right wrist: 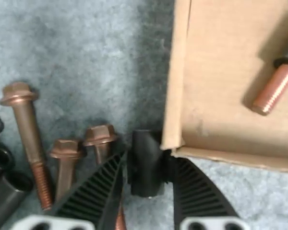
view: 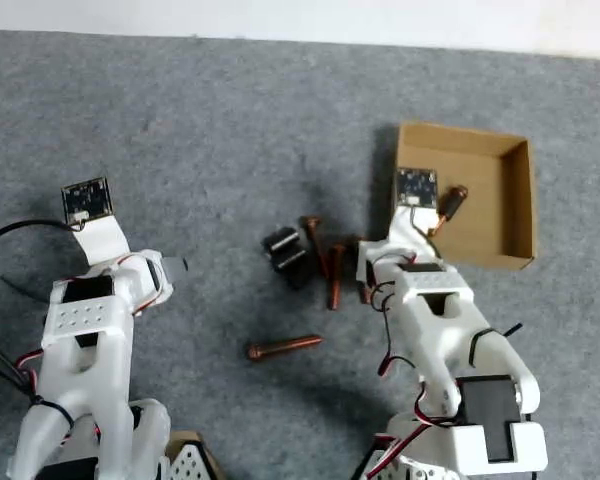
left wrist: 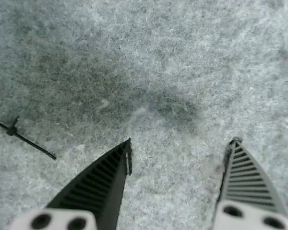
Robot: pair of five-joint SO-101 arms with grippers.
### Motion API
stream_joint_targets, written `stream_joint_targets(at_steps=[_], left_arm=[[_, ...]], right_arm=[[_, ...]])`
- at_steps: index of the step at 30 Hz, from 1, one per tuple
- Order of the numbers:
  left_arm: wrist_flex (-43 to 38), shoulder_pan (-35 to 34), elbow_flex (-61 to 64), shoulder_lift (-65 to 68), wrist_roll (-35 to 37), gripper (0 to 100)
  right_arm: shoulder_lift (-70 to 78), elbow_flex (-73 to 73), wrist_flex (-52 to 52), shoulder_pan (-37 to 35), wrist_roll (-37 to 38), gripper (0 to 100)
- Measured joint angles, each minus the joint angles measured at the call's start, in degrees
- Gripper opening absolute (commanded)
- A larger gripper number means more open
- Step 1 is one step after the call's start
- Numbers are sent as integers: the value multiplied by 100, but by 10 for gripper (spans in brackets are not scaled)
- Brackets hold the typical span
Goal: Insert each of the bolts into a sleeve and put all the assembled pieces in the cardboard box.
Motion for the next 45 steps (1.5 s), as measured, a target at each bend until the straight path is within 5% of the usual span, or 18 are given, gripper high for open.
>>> stream_joint_targets(at_steps=[11,22,34,38,45], left_arm=[[0,0,0,0,0,292],[0,0,0,0,0,292],[0,0,0,0,0,292],[0,0,0,0,0,292],[0,0,0,0,0,292]], right_arm=[[571,-501,44,0,0,108],[1723,-2303,1864,0,0,106],[1785,-2374,1943,0,18,105],[1820,-2514,2224,9,18,0],[1530,-2541,2514,53,26,5]])
